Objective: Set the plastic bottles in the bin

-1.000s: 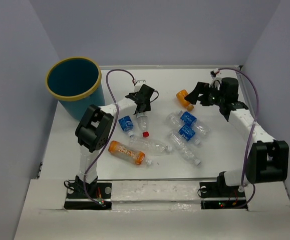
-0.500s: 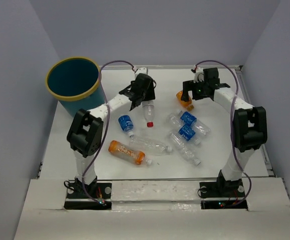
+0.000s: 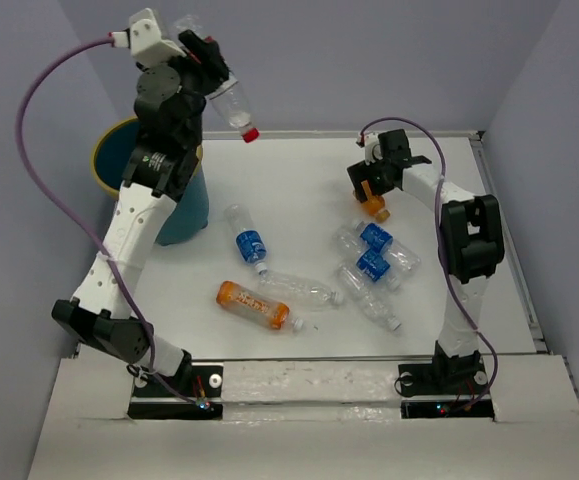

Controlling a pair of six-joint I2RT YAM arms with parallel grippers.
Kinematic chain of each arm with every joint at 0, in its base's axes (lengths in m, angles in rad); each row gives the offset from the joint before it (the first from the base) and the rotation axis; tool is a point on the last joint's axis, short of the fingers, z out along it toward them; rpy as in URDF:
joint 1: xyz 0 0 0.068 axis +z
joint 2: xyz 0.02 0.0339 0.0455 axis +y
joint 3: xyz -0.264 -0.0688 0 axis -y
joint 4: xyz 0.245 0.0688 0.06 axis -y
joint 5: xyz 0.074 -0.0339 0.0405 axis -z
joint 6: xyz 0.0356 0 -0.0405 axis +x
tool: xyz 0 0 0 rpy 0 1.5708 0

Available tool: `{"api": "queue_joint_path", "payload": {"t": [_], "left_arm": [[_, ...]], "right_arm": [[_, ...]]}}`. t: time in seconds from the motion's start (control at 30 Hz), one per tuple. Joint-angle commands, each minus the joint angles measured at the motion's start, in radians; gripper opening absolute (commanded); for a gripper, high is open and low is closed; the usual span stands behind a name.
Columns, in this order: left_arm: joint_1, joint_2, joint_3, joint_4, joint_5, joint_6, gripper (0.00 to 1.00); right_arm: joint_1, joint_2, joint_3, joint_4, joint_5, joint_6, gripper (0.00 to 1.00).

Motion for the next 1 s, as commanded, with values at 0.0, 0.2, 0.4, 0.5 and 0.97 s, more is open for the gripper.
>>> {"api": "queue_joint_path", "payload": {"t": [0.0,0.2,0.4,0.5,0.97], "left_arm": [[0.161,-0.043,-0.080,0.038,-0.175,0.005,0.36],[0.300,-0.071,-0.200,0.144,-0.301,0.018,0.36],[0.366,-0.045,-0.221,0.253,-0.405,0.123,0.36],[0.370,-0.042,-0.269,0.365,-0.476,0.201,0.36],[0.375,-0.055,-0.306,0.269,-0.317,0.160,0.99]], "right_arm": [[-0.006,0.027,0.067,-0.009,0.031,-0.030,0.91],[-0.006,0.032,0.081,0.001,0.019,-0.031,0.65],[-0.006,-0.046,0.039,0.070,0.085,-0.014,0.53],[-0.006,-0.114,0.012,0.106,0.070,0.024,0.51],[0.216,-0.553,-0.113,0.443,-0.114,0.320,0.51]]}}
